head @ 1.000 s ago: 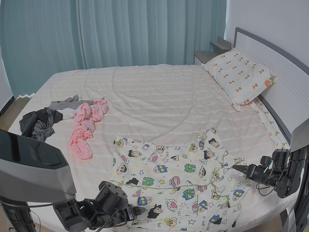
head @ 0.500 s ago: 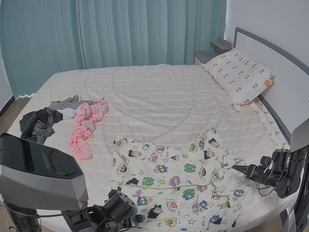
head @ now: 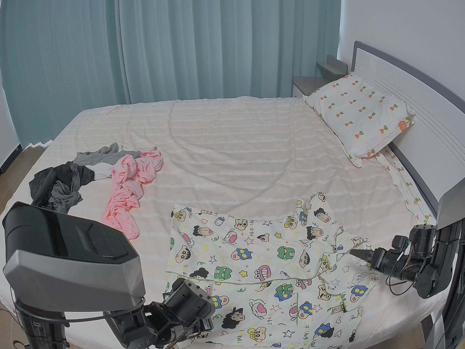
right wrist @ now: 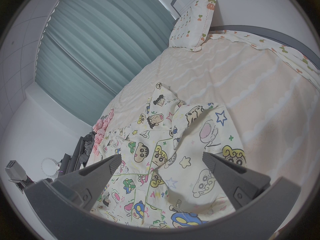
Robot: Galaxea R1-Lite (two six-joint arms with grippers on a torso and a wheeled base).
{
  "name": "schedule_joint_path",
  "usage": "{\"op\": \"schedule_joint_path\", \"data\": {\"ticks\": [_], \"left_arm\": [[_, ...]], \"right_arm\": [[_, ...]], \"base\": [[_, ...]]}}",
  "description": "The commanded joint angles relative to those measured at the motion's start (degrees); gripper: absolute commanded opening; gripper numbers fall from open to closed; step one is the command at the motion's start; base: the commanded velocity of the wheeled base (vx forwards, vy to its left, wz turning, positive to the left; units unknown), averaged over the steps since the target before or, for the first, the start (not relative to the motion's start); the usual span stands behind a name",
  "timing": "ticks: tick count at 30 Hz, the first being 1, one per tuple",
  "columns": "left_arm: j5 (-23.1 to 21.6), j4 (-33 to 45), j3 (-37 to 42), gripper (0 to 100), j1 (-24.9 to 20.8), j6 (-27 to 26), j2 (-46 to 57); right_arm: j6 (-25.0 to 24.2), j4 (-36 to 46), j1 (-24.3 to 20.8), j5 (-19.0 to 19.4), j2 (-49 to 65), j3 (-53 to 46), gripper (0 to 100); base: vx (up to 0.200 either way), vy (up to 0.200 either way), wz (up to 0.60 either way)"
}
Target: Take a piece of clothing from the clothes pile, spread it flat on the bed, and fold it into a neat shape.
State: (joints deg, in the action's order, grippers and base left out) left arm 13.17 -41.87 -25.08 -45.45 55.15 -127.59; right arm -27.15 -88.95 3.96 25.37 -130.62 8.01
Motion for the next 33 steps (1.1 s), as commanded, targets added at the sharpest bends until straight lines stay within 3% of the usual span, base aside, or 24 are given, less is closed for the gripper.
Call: {"op": "schedule_joint_path", "data": {"ticks": [1,6,15,17,22,33], "left_arm": [[1.25,0.04,0.99,0,0.45,0.05,-0.21],[4.06,-0.05,2.22,0,2.64,-0.04,1.46],[4.32,-0.4,2.75,0,10.03,-2.77,9.81],[3.8,-1.1,2.84,0,12.93,-5.67,10.69],[2.39,-3.48,2.93,0,15.04,-6.72,10.08],[-0.95,-12.44,4.6,0,23.74,-14.54,6.3]], "right_arm": [[-0.01,-0.69,-0.01,0.03,0.02,-0.01,100],[-0.01,-0.69,-0.01,0.03,0.02,-0.1,100],[-0.01,-0.69,-0.01,0.03,0.02,-0.45,100],[-0.01,-0.69,-0.01,0.03,0.02,-0.63,100],[-0.01,-0.69,-0.01,0.12,-0.07,-0.63,100],[-0.01,-0.69,0.17,0.38,0.1,-0.98,100]], "base": [[0.0,0.0,0.0],[0.0,0.0,0.0],[0.0,0.0,0.0],[0.0,0.0,0.0],[0.0,0.0,0.0],[0.0,0.0,0.0]]}}
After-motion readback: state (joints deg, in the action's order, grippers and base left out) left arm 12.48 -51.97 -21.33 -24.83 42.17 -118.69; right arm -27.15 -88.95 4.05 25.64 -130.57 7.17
